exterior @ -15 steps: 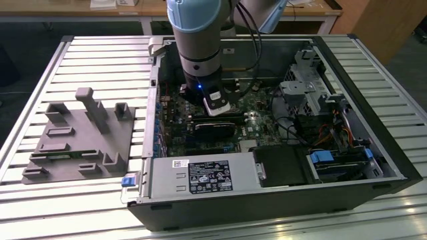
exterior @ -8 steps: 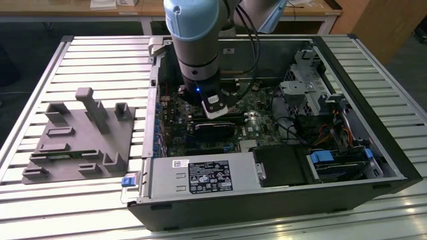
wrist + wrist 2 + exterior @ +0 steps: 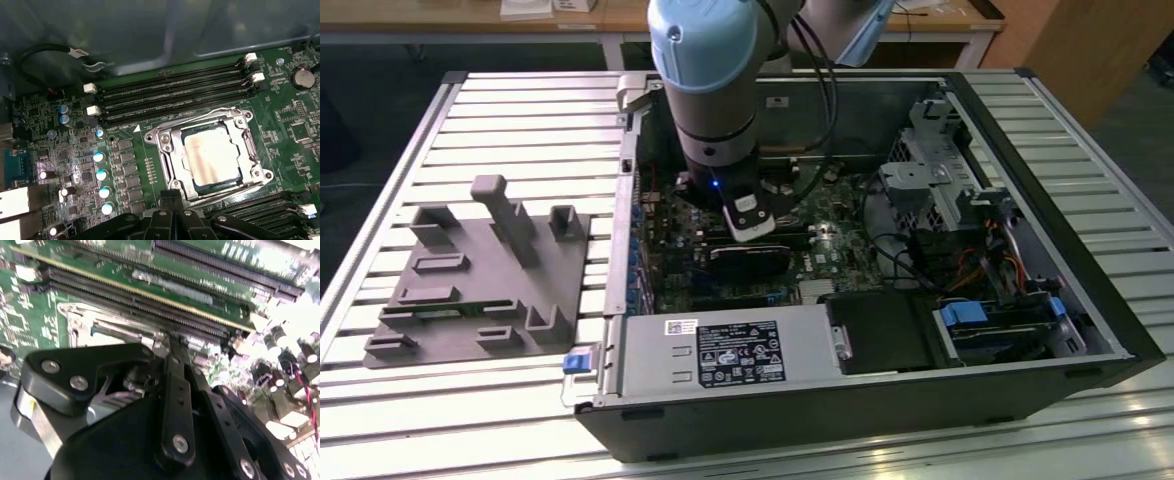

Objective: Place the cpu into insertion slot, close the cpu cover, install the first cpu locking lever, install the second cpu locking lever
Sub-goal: 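Install the second cpu locking lever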

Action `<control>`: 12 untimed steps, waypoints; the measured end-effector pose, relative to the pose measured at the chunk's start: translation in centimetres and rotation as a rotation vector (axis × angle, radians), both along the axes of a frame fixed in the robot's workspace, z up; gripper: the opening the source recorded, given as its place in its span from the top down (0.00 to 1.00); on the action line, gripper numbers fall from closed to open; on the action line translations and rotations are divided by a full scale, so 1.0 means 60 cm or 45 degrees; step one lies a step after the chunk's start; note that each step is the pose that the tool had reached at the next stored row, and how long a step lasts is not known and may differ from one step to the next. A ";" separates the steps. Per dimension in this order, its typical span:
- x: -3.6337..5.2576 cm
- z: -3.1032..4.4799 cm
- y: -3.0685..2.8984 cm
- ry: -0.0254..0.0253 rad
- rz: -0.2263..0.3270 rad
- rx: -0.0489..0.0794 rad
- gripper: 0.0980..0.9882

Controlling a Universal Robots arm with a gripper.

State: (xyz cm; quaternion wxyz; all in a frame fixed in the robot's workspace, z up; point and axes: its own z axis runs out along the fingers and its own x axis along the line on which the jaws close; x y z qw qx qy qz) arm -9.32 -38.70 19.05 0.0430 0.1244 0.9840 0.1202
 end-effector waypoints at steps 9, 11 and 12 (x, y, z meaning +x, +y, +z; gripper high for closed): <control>0.000 0.033 0.0002 -0.0008 0.000 0.000 0.99; 0.000 0.045 0.0002 -0.0006 0.000 -0.002 0.99; 0.000 0.050 0.0002 -0.0006 0.000 -0.006 0.99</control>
